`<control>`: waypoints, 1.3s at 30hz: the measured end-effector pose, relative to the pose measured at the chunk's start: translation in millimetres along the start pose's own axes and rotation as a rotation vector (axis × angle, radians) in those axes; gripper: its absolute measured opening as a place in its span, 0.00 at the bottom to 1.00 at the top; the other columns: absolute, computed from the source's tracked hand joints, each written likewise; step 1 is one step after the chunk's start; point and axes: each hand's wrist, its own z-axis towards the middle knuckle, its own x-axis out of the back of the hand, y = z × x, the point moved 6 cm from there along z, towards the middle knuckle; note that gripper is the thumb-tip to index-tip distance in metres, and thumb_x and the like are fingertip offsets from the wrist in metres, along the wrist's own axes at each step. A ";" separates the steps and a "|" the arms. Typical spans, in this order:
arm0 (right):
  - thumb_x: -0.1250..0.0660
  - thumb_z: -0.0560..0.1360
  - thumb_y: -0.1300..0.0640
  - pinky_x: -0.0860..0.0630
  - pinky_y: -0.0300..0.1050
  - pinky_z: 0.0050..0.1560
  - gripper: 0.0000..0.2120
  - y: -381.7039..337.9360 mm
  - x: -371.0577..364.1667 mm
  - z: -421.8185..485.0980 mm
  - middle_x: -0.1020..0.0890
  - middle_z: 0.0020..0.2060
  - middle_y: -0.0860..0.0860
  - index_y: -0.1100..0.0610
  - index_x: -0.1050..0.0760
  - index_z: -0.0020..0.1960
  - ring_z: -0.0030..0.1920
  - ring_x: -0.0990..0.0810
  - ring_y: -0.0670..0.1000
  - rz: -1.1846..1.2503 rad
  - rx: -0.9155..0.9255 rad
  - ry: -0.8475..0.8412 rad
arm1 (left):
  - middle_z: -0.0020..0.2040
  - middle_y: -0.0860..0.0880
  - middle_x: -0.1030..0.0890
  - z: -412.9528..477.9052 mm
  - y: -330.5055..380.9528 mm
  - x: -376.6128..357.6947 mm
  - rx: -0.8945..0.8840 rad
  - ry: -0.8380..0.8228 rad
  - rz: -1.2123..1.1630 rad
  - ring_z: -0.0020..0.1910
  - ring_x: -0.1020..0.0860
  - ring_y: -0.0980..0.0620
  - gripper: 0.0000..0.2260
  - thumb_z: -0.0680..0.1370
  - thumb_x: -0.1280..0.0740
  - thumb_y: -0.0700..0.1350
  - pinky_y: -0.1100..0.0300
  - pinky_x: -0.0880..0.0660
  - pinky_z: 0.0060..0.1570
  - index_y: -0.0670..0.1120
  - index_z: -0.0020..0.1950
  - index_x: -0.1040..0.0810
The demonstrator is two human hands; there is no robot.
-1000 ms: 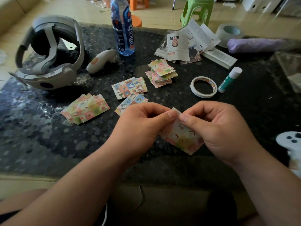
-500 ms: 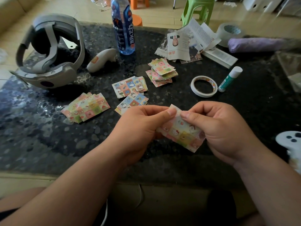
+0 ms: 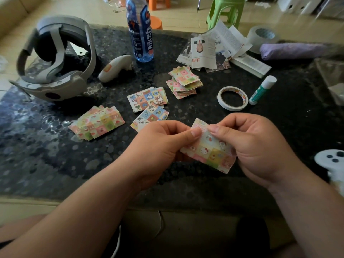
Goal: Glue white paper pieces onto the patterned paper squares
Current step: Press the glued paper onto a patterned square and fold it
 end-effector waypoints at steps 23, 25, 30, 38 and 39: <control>0.25 0.64 0.57 0.20 0.58 0.52 0.04 8.5 2.3 3.7 0.13 0.45 0.62 0.57 0.16 0.37 0.47 0.14 0.58 0.098 -0.106 -0.205 | 0.31 0.47 0.21 -3.3 12.4 13.4 -0.145 0.104 0.183 0.28 0.25 0.49 0.07 0.77 0.28 0.46 0.52 0.23 0.35 0.44 0.42 0.18; 0.25 0.64 0.58 0.20 0.55 0.49 0.03 7.0 3.6 2.7 0.13 0.44 0.60 0.57 0.16 0.38 0.45 0.14 0.57 0.058 -0.080 -0.221 | 0.32 0.47 0.21 -5.8 13.7 16.9 -0.160 0.105 0.167 0.29 0.26 0.50 0.05 0.74 0.26 0.47 0.55 0.25 0.32 0.46 0.41 0.16; 0.24 0.70 0.64 0.17 0.43 0.43 0.05 -2.6 8.4 2.3 0.12 0.43 0.52 0.56 0.17 0.42 0.45 0.12 0.51 -0.115 0.079 -0.150 | 0.34 0.48 0.19 -9.0 11.9 24.3 -0.152 0.133 0.097 0.32 0.26 0.50 0.06 0.67 0.23 0.50 0.52 0.27 0.38 0.48 0.37 0.15; 0.22 0.70 0.63 0.17 0.55 0.57 0.09 -9.9 16.9 3.8 0.12 0.47 0.48 0.51 0.15 0.45 0.50 0.14 0.51 -0.267 0.287 0.010 | 0.38 0.44 0.18 -6.8 6.5 18.3 -0.008 0.071 -0.138 0.31 0.24 0.49 0.19 0.74 0.32 0.55 0.57 0.21 0.34 0.39 0.47 0.15; 0.23 0.71 0.65 0.18 0.54 0.57 0.10 -10.0 18.5 4.1 0.13 0.47 0.48 0.51 0.15 0.44 0.49 0.14 0.52 -0.263 0.317 0.022 | 0.39 0.43 0.17 -6.2 4.5 15.2 0.040 0.039 -0.187 0.31 0.22 0.49 0.19 0.74 0.33 0.56 0.56 0.20 0.34 0.40 0.46 0.15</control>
